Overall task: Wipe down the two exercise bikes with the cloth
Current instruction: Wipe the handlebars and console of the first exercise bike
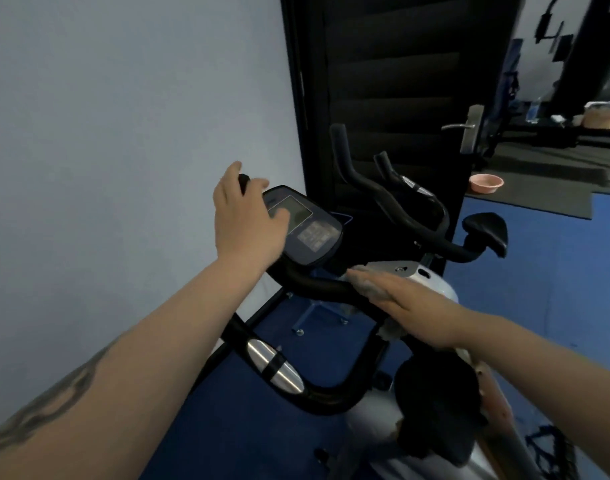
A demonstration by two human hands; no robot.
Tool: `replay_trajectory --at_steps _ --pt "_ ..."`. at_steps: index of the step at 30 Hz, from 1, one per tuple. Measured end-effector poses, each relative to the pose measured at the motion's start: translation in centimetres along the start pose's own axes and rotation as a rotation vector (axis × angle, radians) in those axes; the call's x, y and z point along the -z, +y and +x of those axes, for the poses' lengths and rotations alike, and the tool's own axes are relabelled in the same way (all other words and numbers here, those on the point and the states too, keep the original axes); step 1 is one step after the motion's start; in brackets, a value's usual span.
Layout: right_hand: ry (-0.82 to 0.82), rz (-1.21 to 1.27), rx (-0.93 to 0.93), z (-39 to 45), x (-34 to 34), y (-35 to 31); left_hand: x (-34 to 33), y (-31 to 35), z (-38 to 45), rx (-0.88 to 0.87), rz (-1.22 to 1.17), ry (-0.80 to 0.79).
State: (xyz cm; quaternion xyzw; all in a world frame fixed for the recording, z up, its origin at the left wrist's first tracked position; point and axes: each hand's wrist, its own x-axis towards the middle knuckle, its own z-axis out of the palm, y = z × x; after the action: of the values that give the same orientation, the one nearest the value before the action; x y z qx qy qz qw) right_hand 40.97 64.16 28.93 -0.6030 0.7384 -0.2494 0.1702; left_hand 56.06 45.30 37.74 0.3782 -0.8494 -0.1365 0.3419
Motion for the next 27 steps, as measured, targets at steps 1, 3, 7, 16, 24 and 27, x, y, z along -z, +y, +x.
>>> replay_trajectory --at_steps 1,3,7,16,24,27 --pt "-0.034 -0.026 -0.013 -0.6 0.7 0.8 -0.1 0.3 -1.4 -0.006 0.021 -0.010" --pt "-0.046 0.009 -0.022 -1.6 1.4 1.8 -1.3 1.1 -4.9 -0.020 0.063 -0.046" --pt "-0.065 0.092 0.040 -0.5 0.4 1.1 -5.5 3.9 -11.2 0.104 -0.019 -0.302" --pt "-0.190 0.401 0.152 -4.0 0.7 3.6 -7.6 4.9 -19.1 0.241 -0.050 -0.283" --pt "-0.228 0.124 0.398 -4.4 0.4 3.7 -8.0 7.3 -21.5 0.353 0.062 -0.212" --pt "-0.217 0.018 0.463 -5.8 1.1 3.8 -8.0 7.5 -22.3 0.378 0.040 -0.163"
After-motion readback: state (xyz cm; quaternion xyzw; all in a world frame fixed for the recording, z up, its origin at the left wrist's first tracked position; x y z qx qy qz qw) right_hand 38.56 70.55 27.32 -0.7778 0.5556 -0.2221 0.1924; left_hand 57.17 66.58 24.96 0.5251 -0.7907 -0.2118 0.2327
